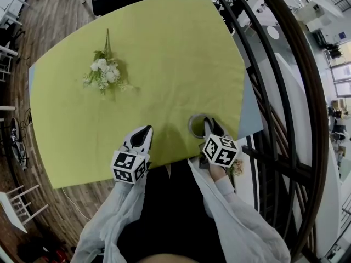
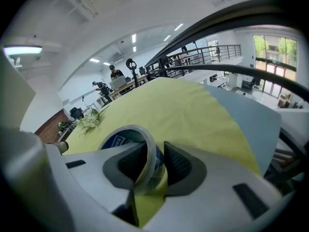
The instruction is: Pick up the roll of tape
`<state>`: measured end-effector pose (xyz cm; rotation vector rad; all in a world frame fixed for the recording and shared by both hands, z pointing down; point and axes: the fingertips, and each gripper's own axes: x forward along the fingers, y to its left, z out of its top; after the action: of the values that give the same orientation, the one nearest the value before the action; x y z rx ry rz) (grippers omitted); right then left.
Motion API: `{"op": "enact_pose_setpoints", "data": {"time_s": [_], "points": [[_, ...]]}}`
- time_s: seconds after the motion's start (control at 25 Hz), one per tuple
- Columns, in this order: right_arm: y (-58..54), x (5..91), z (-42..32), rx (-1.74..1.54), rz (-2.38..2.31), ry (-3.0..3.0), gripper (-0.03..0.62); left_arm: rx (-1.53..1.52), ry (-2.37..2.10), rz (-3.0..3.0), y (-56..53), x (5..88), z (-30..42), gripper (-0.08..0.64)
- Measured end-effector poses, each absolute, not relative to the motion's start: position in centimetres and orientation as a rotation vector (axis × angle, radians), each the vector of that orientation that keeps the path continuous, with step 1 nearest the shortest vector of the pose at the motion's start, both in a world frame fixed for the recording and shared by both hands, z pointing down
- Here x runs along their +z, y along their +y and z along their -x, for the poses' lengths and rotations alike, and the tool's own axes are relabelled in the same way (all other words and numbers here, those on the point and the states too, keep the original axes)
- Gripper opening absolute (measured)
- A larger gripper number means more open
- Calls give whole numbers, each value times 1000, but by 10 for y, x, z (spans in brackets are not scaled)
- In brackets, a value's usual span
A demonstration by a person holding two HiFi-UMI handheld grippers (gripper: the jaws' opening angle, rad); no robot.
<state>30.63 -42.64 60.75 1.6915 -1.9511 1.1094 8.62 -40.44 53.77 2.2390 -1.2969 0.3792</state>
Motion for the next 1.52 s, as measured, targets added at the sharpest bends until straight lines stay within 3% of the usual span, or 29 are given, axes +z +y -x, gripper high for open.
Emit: {"op": "enact_pose_setpoints", "data": {"time_s": [0.48,1.16,1.52], "points": [[-441,558,-303,1036,-1793,-2041,80,304,-1277,-2334,-421,508,-85,17],[-460,418,-343,619,-2058,-2273,74,159,-1336,-2530,-456,417,-84,17],[-442,383,-355,515,-2122,-2371,69,61,-1435,-2567,-459,378,-79,17]]}}
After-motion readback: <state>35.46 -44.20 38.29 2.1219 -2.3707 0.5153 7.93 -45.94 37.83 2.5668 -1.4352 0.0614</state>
